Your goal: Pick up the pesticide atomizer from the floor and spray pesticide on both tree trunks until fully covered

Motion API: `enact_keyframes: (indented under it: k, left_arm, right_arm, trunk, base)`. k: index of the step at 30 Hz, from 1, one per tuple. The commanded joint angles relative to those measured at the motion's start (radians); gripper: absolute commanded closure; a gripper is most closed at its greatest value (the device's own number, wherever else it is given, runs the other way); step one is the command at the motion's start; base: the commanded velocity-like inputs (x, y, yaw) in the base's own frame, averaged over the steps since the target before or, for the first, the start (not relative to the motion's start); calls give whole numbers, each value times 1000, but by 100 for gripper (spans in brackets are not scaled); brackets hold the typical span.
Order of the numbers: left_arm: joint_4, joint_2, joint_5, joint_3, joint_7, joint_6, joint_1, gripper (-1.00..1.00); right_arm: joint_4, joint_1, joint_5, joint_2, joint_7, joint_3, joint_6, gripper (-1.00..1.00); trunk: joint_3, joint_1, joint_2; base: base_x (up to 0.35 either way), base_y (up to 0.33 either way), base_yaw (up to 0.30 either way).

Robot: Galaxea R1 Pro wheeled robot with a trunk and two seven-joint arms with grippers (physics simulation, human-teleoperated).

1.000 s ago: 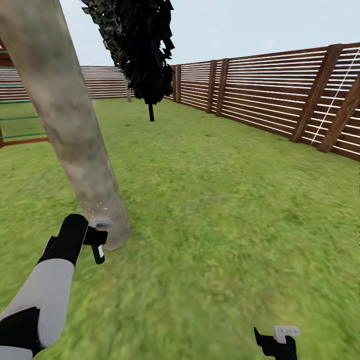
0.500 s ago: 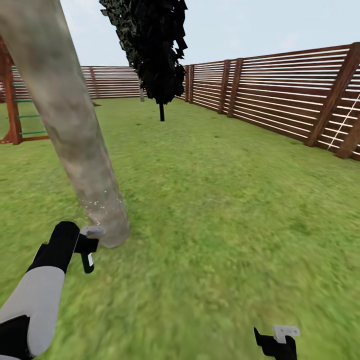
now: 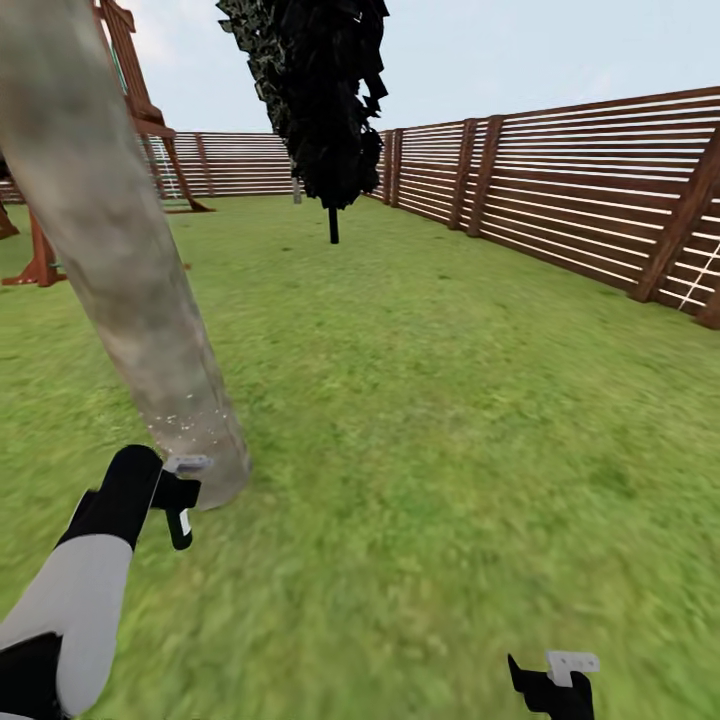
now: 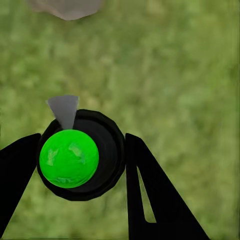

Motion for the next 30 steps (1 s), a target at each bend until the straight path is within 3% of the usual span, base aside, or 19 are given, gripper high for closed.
enact_keyframes:
  k: [1, 6, 10, 14, 30]
  left_arm:
    - [0, 4, -11, 3, -10, 1, 2, 100]
    - [1, 20, -12, 4, -8, -3, 67, 100]
    - [6, 5, -7, 2, -7, -5, 75, 100]
    - [19, 11, -9, 6, -8, -6, 77, 100]
    - [7, 18, -12, 8, -6, -8, 82, 100]
  right_arm:
    - [1, 0, 3, 0, 8, -9, -3, -100]
    - [1, 0, 3, 0, 8, -9, -3, -100]
    - [1, 0, 3, 0, 8, -9, -3, -100]
    - [1, 0, 3, 0, 9, -9, -3, -100]
    - [1, 0, 3, 0, 8, -9, -3, -100]
  trunk:
    - [-1, 0, 0]
    - [-1, 0, 0]
    - [-1, 0, 0]
    - [-1, 0, 0]
    - [-1, 0, 0]
  base:
    - [28, -265, 267]
    - [5, -216, 274]
    - [0, -14, 275]
    - [5, -10, 267]
    - [136, -231, 16]
